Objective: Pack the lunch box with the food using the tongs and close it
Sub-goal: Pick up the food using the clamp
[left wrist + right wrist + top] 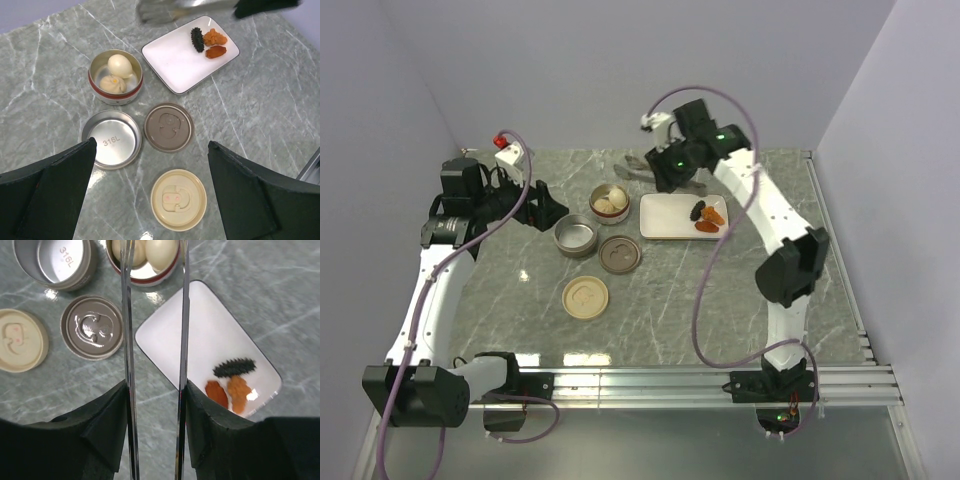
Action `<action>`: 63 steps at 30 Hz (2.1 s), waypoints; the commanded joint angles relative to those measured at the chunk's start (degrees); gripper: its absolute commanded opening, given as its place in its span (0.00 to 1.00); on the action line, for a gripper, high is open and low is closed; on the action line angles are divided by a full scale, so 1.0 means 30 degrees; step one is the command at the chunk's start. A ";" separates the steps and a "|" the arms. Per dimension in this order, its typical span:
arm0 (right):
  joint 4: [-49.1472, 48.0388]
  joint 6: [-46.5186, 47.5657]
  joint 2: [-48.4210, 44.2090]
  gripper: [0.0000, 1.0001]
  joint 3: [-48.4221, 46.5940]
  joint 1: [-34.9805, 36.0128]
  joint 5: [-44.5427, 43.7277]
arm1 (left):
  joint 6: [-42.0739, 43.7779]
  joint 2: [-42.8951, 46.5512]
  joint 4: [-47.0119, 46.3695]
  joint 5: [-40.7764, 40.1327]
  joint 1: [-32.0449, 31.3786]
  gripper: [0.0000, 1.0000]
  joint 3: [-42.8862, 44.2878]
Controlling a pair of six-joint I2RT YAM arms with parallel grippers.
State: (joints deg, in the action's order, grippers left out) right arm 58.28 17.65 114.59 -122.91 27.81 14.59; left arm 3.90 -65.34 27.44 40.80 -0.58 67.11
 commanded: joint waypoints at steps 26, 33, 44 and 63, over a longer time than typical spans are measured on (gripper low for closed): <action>0.0642 0.4605 -0.5677 0.63 0.9506 -0.9008 0.0293 | -0.0393 -0.0573 0.2133 0.1225 0.1393 0.99 0.1126; -0.0295 0.4693 -0.4856 0.65 0.9330 -0.9037 0.0030 | -0.0246 -0.0104 0.1634 0.1255 0.1804 0.99 0.0481; -0.0295 0.5162 -0.3450 0.68 0.9242 -0.9007 -0.0029 | -0.0480 -0.0338 0.1576 0.1020 0.1892 0.99 0.0423; 0.0612 0.5191 -0.4179 0.42 0.8862 -0.8919 0.0820 | -0.0510 -0.0514 0.1429 0.0845 0.1893 0.99 0.0510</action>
State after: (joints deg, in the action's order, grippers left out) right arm 59.48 33.06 106.19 -94.45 0.97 16.05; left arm 3.29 -67.24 33.61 42.78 4.86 67.88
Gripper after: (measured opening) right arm 0.468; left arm 0.995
